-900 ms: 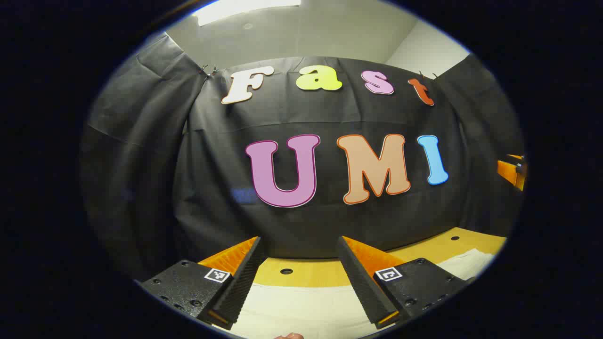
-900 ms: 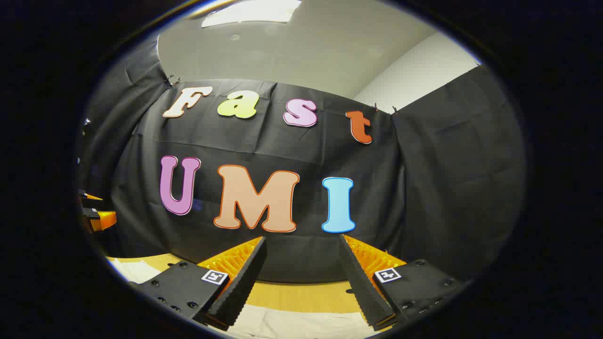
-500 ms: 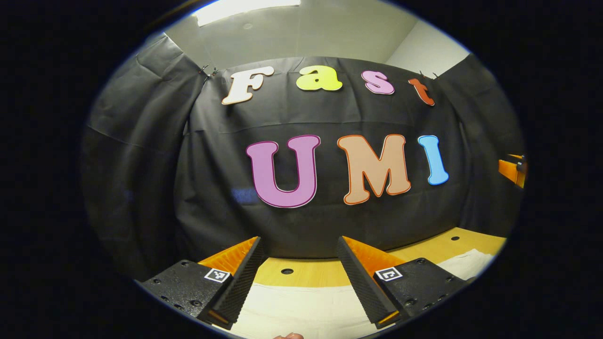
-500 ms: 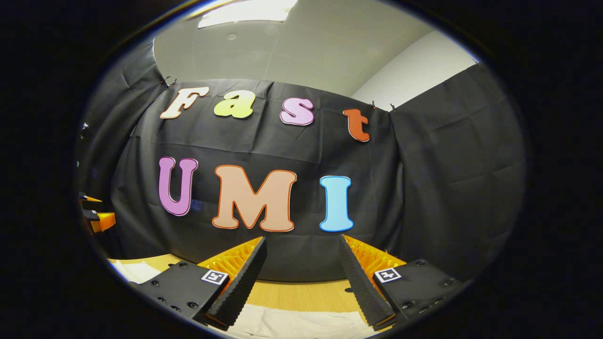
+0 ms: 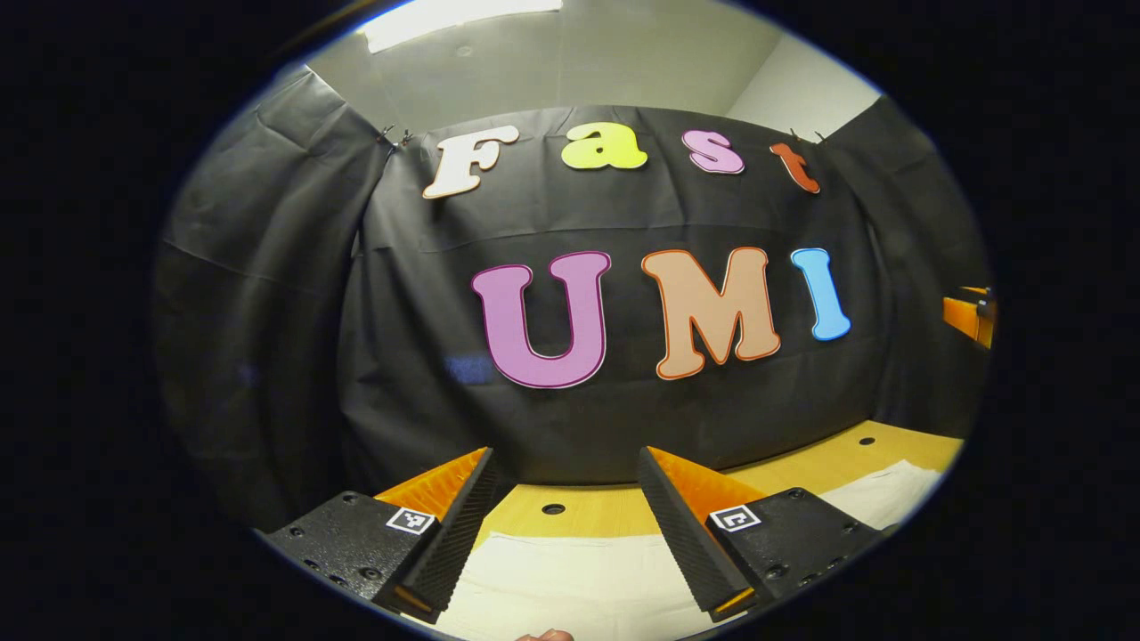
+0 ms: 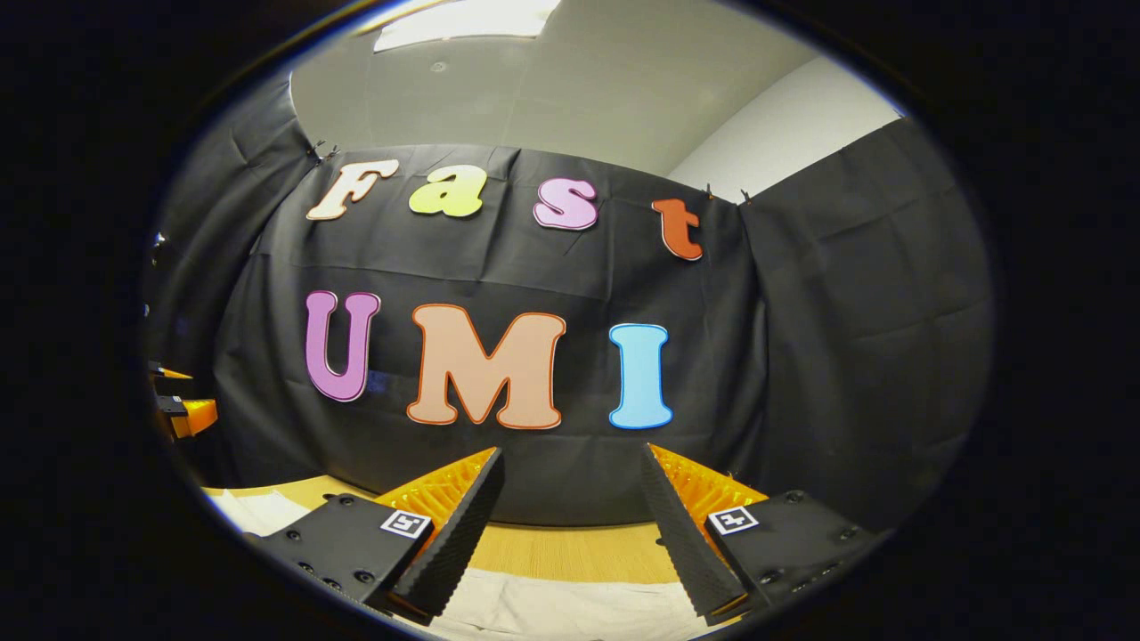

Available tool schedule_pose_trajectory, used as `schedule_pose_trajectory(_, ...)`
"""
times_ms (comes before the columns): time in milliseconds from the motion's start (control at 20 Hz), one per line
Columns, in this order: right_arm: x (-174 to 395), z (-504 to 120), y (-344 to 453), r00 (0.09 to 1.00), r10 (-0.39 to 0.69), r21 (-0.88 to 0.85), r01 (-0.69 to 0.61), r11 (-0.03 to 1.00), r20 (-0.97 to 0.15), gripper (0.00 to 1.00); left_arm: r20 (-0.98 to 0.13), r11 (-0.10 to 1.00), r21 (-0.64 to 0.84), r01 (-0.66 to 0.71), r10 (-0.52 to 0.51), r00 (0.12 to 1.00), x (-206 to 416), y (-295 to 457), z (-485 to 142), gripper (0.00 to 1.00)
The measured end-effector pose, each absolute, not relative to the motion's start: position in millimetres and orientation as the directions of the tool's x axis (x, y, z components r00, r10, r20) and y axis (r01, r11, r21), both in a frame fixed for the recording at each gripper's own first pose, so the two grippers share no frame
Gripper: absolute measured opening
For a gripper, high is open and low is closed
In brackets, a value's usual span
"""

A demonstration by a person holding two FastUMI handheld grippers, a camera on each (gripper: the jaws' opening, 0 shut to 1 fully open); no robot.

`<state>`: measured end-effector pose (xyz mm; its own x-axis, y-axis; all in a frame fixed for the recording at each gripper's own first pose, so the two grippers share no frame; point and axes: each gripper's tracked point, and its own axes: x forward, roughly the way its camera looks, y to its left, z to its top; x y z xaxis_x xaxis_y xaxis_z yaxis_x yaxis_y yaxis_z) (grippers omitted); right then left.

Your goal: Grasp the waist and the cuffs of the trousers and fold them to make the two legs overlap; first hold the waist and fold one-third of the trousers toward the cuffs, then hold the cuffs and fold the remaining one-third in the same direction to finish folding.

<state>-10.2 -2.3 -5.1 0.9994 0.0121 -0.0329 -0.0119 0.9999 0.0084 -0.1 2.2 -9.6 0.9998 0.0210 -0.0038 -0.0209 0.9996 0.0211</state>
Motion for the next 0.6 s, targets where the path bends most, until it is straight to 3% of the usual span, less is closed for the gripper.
schedule_pose_trajectory(350, -12.3, -10.4, 3.7, 0.999, 0.017, 0.01, -0.016, 1.0, -0.041, 0.97, -0.02, 0.992, 0.127, 0.001, 0.001, 1.0, -5.8, 28.9, -29.9, 0.96)
schedule_pose_trajectory(400, -12.7, -12.4, 4.9, 0.999, 0.017, 0.01, -0.017, 1.0, -0.044, 0.97, -0.027, 0.988, 0.153, 0.002, 0.002, 1.0, -6.6, 33.1, -33.4, 0.99)
schedule_pose_trajectory(600, -16.0, -24.4, 12.7, 0.997, 0.028, 0.022, -0.027, 0.999, -0.073, 0.97, -0.068, 0.961, 0.27, 0.057, -0.04, 0.997, -10.7, 43.4, -49.4, 0.96)
